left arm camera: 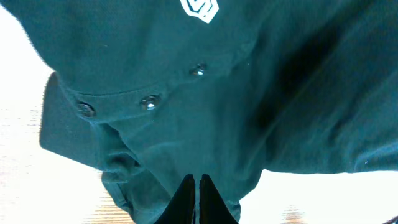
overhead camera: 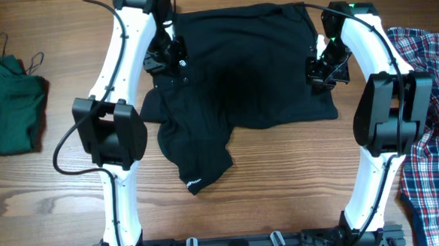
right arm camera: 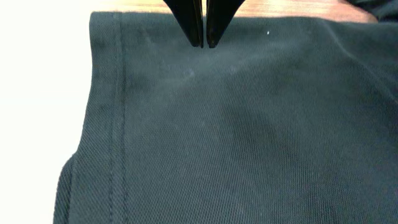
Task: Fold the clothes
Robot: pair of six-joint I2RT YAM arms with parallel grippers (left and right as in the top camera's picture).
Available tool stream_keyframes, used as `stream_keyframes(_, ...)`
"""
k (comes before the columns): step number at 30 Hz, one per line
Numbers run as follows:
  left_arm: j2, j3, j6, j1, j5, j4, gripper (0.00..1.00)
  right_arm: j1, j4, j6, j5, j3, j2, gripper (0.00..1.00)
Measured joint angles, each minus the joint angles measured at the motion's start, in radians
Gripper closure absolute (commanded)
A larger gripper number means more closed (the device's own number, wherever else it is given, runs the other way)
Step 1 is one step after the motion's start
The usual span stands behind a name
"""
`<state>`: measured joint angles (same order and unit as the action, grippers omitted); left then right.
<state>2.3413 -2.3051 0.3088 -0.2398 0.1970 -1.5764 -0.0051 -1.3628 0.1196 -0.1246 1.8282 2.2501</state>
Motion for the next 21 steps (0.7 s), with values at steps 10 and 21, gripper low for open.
stream_keyframes(10,0.000,0.169,0.000,-0.117,-0.016,0.120,0.96,0.001,0.179,0.041,0.002,-0.242,-0.043,0.96)
stream_keyframes(21,0.001,0.401,0.004,-0.128,-0.025,0.253,0.96,0.005,0.204,0.120,0.013,-0.401,-0.120,0.96)
